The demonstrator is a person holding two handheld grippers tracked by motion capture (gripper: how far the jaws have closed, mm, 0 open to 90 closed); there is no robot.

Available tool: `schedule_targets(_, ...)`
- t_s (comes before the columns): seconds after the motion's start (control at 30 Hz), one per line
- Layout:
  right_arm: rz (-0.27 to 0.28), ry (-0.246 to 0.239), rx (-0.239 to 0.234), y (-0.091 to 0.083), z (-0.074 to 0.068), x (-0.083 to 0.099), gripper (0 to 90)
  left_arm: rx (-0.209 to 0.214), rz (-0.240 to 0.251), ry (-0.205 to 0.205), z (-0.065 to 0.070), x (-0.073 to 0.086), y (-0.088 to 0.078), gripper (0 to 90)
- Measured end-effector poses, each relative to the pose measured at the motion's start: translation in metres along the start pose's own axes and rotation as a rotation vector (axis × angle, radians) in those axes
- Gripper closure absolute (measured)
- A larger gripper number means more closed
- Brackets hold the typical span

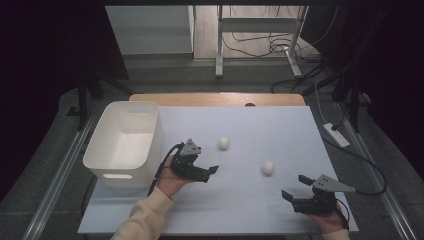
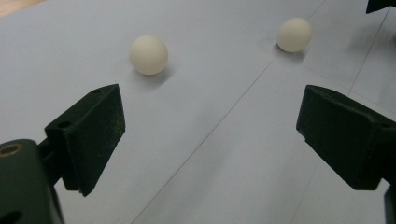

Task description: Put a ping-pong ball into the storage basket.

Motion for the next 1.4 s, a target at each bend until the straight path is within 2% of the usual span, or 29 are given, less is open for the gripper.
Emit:
schedule_targets(0.5, 0.001, 0.002, 0.003, 0.0, 0.0, 0.0, 10.5, -0.012, -0.01, 0.013, -0.003, -0.013, 0.007, 8.8)
schedule_targets(1.0, 0.005, 0.003, 0.0, -0.001, 0.0, -0.001, 10.5, -0.036, -0.051, 0.022, -0.015, -0.02, 0.027, 8.9)
schedule_targets(1.4, 0.006, 0.003, 0.002, -0.001, 0.0, -0.001, 10.5, -0.033, -0.071, 0.011, -0.022, -0.023, 0.042, 9.3)
Point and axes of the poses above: each handheld gripper's, and its own axes: y roughly forward along the jaws, x roughly out of its underside, z roughly to its right, the point moved 9 cm from there along y, roughly forward along the jaws, and after that the axes turned 5 degrees about y, right-handed, at the moved point
